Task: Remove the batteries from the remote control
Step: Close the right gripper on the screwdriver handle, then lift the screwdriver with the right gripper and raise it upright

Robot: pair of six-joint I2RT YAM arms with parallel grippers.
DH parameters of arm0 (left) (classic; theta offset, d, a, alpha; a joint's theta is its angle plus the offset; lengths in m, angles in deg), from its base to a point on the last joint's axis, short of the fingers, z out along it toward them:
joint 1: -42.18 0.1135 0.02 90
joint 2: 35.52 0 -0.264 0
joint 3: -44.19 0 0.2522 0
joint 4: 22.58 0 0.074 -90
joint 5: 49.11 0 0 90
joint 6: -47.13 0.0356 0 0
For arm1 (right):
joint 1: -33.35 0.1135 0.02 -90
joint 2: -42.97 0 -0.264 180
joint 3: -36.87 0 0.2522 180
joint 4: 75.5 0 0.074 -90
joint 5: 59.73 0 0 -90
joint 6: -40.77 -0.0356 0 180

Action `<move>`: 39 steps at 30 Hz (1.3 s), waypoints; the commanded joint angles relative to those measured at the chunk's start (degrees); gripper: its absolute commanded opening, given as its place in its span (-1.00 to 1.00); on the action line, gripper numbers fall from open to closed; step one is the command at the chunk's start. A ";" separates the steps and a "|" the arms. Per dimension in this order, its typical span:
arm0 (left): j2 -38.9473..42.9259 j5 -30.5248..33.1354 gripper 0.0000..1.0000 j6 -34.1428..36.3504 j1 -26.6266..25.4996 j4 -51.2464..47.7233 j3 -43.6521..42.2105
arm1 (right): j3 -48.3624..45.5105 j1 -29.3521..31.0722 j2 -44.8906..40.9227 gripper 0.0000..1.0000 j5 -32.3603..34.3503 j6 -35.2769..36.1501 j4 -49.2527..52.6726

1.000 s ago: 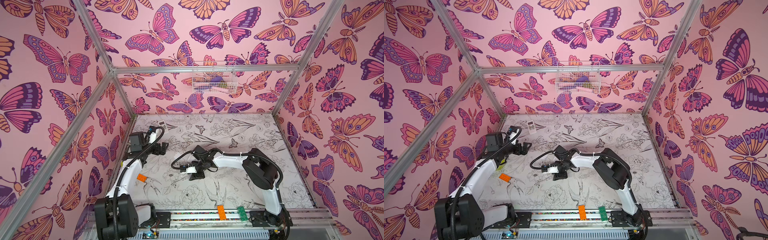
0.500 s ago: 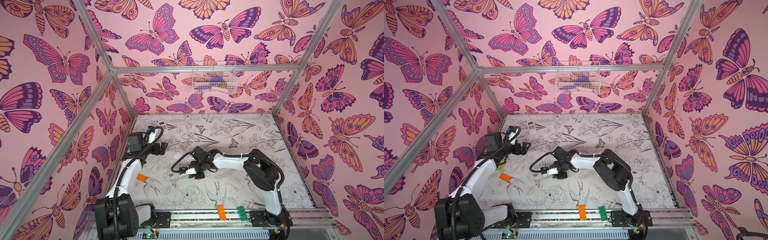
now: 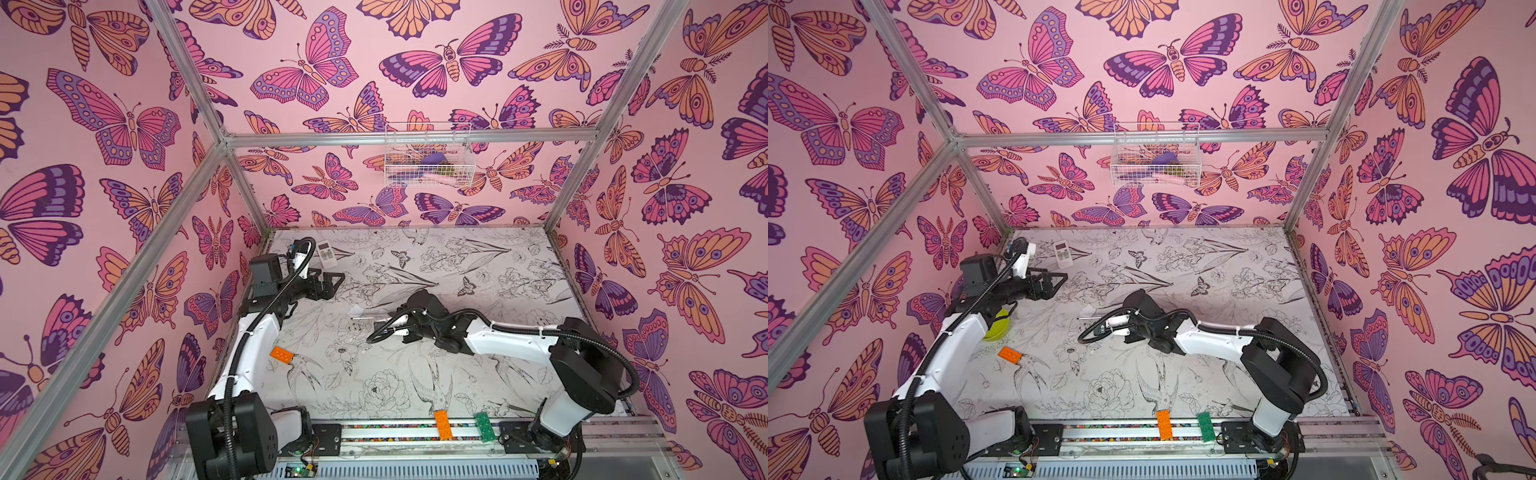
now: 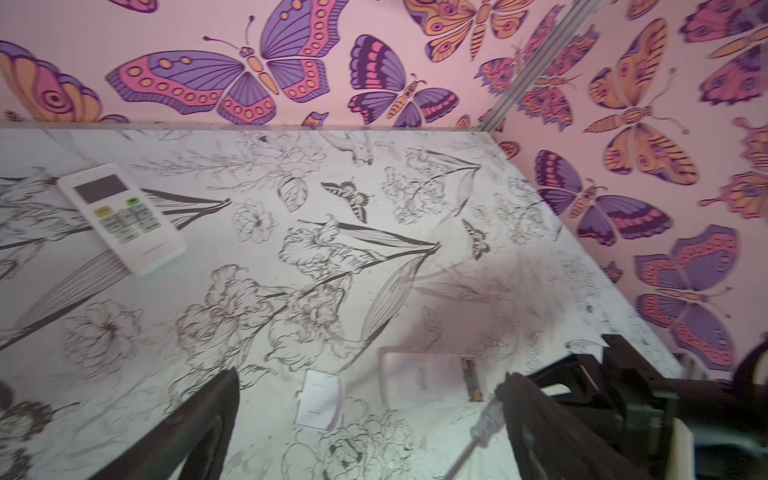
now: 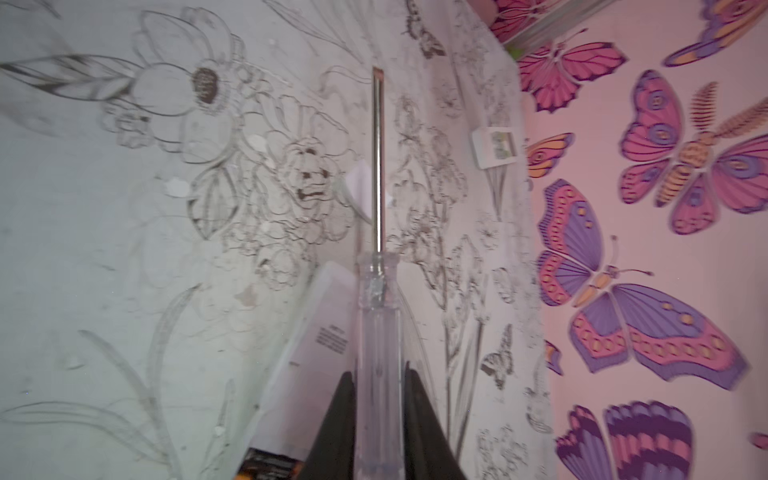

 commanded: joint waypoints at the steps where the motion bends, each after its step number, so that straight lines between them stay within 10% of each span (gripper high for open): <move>1: -0.15 -12.70 0.98 -5.19 0.25 2.07 -0.05 | -3.44 1.23 0.08 -0.87 10.98 4.95 -15.36; 13: -0.45 -13.85 0.96 -18.27 -2.67 15.18 -5.54 | -8.36 3.16 2.23 -0.91 20.27 14.76 -37.16; 39: -4.71 -17.23 0.68 -15.53 -8.38 16.02 -6.96 | -6.86 3.98 -3.07 -0.94 18.53 15.58 -35.60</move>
